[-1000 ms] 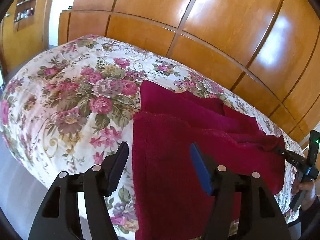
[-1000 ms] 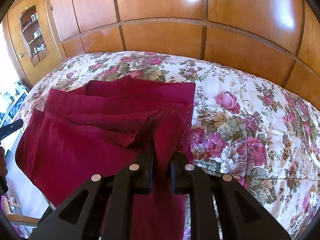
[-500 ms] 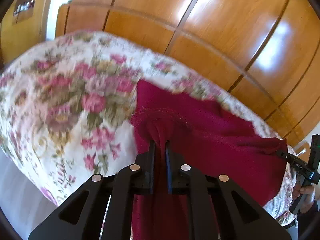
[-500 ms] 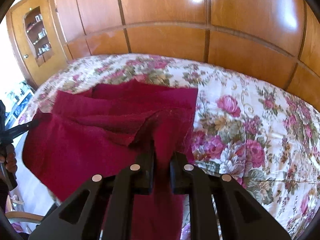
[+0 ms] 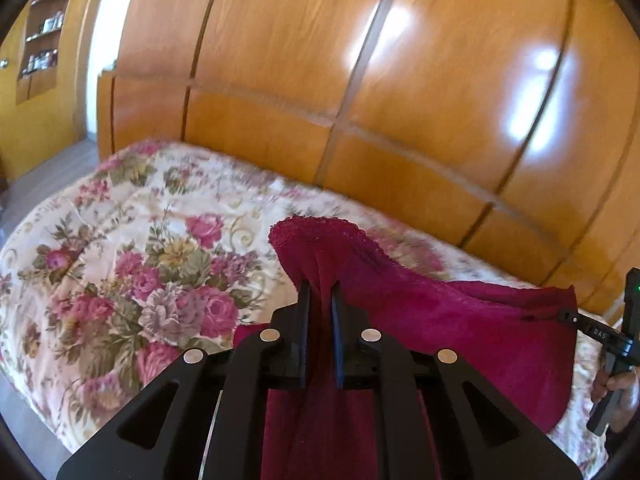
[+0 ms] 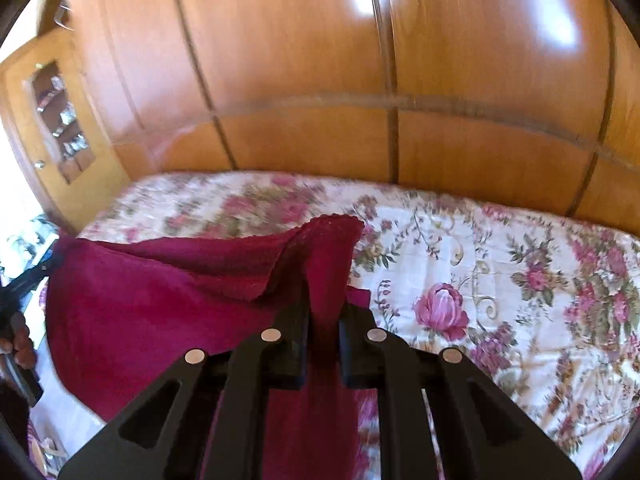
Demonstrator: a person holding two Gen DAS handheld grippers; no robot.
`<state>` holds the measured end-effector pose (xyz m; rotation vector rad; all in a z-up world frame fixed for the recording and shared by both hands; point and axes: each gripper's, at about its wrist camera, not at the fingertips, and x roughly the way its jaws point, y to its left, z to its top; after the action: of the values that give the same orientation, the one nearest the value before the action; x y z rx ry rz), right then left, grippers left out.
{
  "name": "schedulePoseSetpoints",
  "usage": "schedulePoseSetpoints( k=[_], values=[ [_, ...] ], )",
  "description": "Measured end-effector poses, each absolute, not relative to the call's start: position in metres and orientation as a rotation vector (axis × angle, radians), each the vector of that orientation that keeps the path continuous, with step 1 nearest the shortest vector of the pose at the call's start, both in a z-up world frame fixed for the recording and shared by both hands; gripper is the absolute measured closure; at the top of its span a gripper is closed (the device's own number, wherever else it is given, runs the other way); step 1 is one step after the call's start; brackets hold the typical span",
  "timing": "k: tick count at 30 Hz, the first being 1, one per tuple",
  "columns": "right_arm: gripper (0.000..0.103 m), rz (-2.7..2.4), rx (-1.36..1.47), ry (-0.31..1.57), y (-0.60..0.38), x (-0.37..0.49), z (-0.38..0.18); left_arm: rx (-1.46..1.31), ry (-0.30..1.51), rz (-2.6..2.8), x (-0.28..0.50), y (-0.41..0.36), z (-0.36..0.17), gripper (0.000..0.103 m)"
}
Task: Fold small clothes
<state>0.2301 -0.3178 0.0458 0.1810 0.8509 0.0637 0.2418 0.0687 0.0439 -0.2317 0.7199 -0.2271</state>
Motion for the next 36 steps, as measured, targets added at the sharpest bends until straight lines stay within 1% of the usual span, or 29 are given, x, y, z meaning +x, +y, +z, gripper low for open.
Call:
schedulePoseSetpoints(
  k=[3, 4, 5, 6, 7, 9, 12, 15, 16, 17, 19, 23, 24, 26, 27, 28, 29, 31, 34, 36],
  values=[
    [0.092, 0.055, 0.191, 0.929, -0.317, 0.256, 0.014, -0.218, 0.802, -0.177, 0.265, 0.066, 0.017, 0.094],
    [0.089, 0.05, 0.187, 0.947, -0.315, 0.261, 0.006, -0.233, 0.839, -0.173, 0.272, 0.068, 0.007, 0.094],
    [0.087, 0.05, 0.186, 0.956, -0.316, 0.262, 0.001, -0.248, 0.855, -0.168, 0.274, 0.071, 0.002, 0.092],
    [0.08, 0.057, 0.189, 0.959, -0.317, 0.26, -0.002, -0.264, 0.863, -0.161, 0.272, 0.076, -0.002, 0.089],
    [0.069, 0.072, 0.198, 0.955, -0.318, 0.256, -0.002, -0.28, 0.858, -0.164, 0.268, 0.082, -0.003, 0.088],
    [0.055, 0.111, 0.215, 0.94, -0.324, 0.24, 0.003, -0.295, 0.857, -0.178, 0.253, 0.098, -0.003, 0.088],
    [0.053, 0.155, 0.23, 0.938, -0.333, 0.208, 0.01, -0.295, 0.86, -0.206, 0.224, 0.115, -0.006, 0.088],
    [0.053, 0.213, 0.264, 0.955, -0.341, 0.168, 0.012, -0.297, 0.876, -0.24, 0.186, 0.131, -0.014, 0.088],
    [0.053, 0.234, 0.272, 0.968, -0.343, 0.151, 0.011, -0.3, 0.879, -0.246, 0.175, 0.134, -0.015, 0.086],
    [0.053, 0.252, 0.279, 0.984, -0.343, 0.136, 0.009, -0.31, 0.882, -0.256, 0.163, 0.138, -0.017, 0.068],
    [0.053, 0.276, 0.267, 1.01, -0.338, 0.113, 0.004, -0.351, 0.868, -0.27, 0.137, 0.146, -0.022, 0.052],
    [0.053, 0.284, 0.244, 1.046, -0.322, 0.093, -0.015, -0.376, 0.87, -0.315, 0.107, 0.145, -0.031, 0.052],
    [0.055, 0.278, 0.246, 1.048, -0.319, 0.094, -0.018, -0.388, 0.873, -0.326, 0.103, 0.143, -0.033, 0.052],
    [0.068, 0.272, 0.224, 1.055, -0.312, 0.096, -0.022, -0.4, 0.876, -0.338, 0.102, 0.139, -0.036, 0.052],
    [0.086, 0.266, 0.203, 1.064, -0.308, 0.098, -0.022, -0.401, 0.875, -0.343, 0.102, 0.138, -0.037, 0.052],
    [0.091, 0.254, 0.173, 1.066, -0.303, 0.098, -0.02, -0.387, 0.881, -0.356, 0.103, 0.132, -0.039, 0.062],
    [0.093, 0.248, 0.143, 1.056, -0.299, 0.096, -0.014, -0.37, 0.888, -0.367, 0.105, 0.13, -0.039, 0.084],
    [0.095, 0.24, 0.134, 1.023, -0.302, 0.09, 0.0, -0.295, 0.889, -0.36, 0.105, 0.12, -0.036, 0.096],
    [0.097, 0.222, 0.149, 0.972, -0.314, 0.078, 0.019, -0.25, 0.876, -0.334, 0.101, 0.118, -0.03, 0.097],
    [0.097, 0.19, 0.161, 0.997, -0.321, 0.077, 0.008, -0.238, 0.905, -0.294, 0.103, 0.123, -0.038, 0.097]
  ],
)
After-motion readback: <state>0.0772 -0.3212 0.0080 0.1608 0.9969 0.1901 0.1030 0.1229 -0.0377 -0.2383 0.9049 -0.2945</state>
